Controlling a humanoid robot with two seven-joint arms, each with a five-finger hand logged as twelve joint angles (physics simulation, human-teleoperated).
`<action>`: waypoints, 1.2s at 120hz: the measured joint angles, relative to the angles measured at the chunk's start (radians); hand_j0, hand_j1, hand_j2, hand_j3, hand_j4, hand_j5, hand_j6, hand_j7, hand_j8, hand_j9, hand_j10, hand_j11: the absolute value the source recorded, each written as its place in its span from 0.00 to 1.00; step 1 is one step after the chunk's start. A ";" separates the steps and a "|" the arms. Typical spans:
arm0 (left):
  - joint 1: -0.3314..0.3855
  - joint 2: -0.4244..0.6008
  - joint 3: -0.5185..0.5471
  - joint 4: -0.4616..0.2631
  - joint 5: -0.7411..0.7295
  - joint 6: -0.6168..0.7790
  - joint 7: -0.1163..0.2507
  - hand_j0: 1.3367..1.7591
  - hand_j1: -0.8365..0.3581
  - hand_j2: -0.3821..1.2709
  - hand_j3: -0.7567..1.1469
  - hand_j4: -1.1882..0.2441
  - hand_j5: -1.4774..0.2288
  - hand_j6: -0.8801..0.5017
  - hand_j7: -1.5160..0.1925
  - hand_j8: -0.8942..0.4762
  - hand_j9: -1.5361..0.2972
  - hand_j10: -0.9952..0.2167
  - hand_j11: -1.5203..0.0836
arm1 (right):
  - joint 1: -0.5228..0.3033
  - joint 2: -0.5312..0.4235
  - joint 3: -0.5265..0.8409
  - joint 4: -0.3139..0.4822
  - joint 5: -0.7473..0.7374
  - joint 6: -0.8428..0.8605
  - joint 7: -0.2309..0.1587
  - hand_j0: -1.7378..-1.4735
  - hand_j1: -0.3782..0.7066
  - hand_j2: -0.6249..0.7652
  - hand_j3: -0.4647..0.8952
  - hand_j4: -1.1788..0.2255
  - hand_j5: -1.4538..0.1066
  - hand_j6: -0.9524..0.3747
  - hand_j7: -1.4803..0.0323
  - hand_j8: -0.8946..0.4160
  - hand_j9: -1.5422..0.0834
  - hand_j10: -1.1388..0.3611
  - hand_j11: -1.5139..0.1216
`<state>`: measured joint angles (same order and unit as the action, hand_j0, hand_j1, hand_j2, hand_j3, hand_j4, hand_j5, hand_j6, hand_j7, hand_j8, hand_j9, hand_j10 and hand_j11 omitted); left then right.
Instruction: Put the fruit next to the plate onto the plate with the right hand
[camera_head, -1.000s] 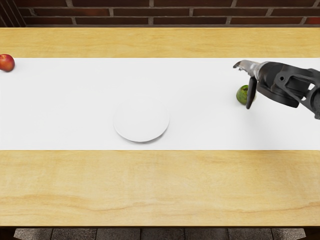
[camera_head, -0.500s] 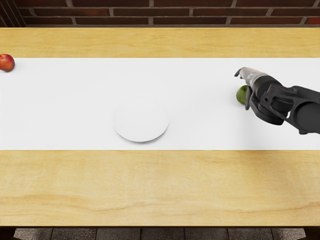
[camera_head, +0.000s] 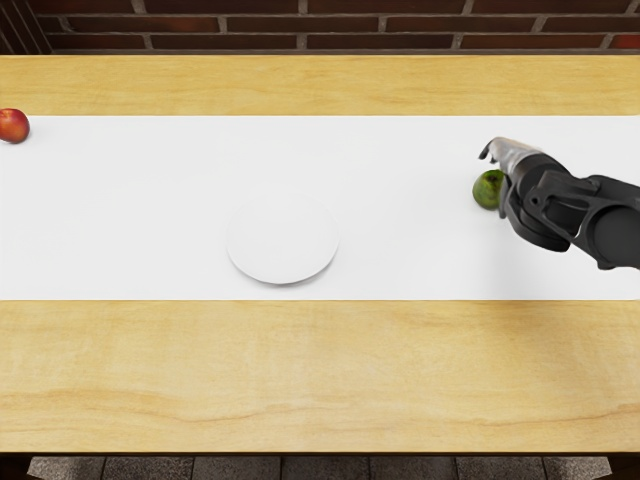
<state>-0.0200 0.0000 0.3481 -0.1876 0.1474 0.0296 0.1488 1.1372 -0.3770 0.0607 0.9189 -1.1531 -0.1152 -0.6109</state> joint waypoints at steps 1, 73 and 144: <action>0.000 0.000 0.000 0.000 0.000 0.000 0.000 0.76 0.99 0.23 0.40 0.83 0.87 0.64 0.89 0.65 0.84 0.82 0.95 | 0.000 0.002 0.000 -0.003 0.000 0.000 0.000 0.30 0.34 0.41 0.34 0.63 0.69 0.50 0.73 0.46 0.72 0.57 0.70; 0.000 0.000 0.000 0.000 0.000 0.000 0.000 0.76 0.99 0.23 0.40 0.83 0.87 0.64 0.89 0.65 0.84 0.82 0.95 | -0.007 0.091 -0.002 -0.110 -0.003 0.009 0.000 0.31 0.50 0.44 0.34 0.51 0.55 0.40 0.58 0.42 0.58 0.46 0.56; 0.000 0.000 0.000 0.000 0.000 0.000 0.000 0.76 0.99 0.23 0.40 0.83 0.87 0.64 0.89 0.65 0.84 0.82 0.95 | 0.065 0.024 0.013 0.029 0.072 0.024 0.000 0.31 0.56 0.59 0.34 0.41 0.34 0.47 0.41 0.52 0.40 0.51 0.37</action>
<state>-0.0199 0.0000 0.3481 -0.1876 0.1473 0.0297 0.1488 1.2023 -0.3528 0.0735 0.9481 -1.0811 -0.0916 -0.6110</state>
